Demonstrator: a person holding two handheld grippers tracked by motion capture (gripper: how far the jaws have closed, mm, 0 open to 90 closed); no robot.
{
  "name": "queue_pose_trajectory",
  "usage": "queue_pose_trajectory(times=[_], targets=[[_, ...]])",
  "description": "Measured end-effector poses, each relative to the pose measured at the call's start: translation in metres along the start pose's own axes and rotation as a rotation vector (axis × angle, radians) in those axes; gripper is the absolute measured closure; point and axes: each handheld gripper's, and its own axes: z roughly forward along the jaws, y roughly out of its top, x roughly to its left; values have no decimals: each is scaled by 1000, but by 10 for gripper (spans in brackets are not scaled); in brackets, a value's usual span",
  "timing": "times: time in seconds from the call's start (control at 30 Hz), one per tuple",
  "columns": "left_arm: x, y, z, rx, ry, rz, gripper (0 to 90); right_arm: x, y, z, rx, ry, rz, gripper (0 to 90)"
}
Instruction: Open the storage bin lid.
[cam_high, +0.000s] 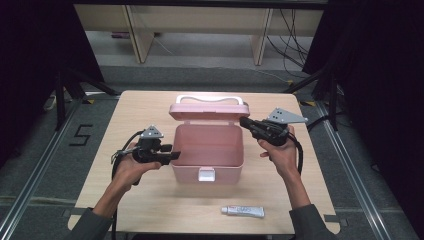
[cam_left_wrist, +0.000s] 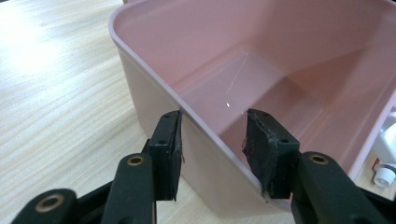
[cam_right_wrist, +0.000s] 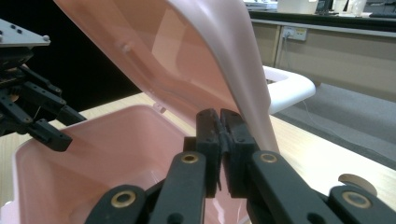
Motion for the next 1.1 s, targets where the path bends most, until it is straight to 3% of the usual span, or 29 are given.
queue_pose_trajectory(times=[0.27, 0.33, 0.43, 0.5, 0.53, 0.6, 0.67, 0.7, 0.77, 0.8, 0.87, 0.9, 1.0, 1.03, 1.1], targets=[[-1, 0, 0, -4, 9, 3, 565, -11, -5, 13, 7, -9, 30, 874], [-1, -1, 0, -7, 9, 5, 565, -13, -7, 16, 4, -9, 61, 876], [-1, -1, 0, -11, 6, 5, 565, -21, -9, 20, 0, -18, 58, 877], [-1, -1, 0, -11, 7, 5, 565, -22, -11, 22, 13, -22, 90, 879], [-1, -1, 0, -12, 6, 4, 565, -25, -11, 24, 7, -25, 70, 879], [-1, -1, 0, -12, 6, 5, 565, -27, -12, 27, 11, -22, 95, 879], [-1, -2, 0, -16, 5, 1, 565, -30, -12, 28, 20, -36, 76, 878], [0, -2, 0, -16, 3, 2, 565, -31, -12, 30, -2, -41, 75, 878], [1, -3, 0, -19, -6, 2, 565, -29, -12, 31, 9, -34, 114, 878], [0, -3, 0, -19, -5, 3, 565, -32, -12, 33, 3, -36, 89, 879], [1, -2, 0, -20, -1, 11, 565, -34, -13, 34, 4, -43, 86, 879], [1, -2, 0, -17, 4, 13, 565, -32, -13, 34, 21, -47, 113, 879], [1, -2, 0, -19, 3, 11, 566, -38, -13, 37, 7, -63, 72, 879], [0, -2, 0, -23, 2, 6, 567, -37, -13, 38, 16, -48, 107, 879], [0, -3, 0, -23, -1, 7, 568, -40, -13, 39, 15, -63, 91, 879]])
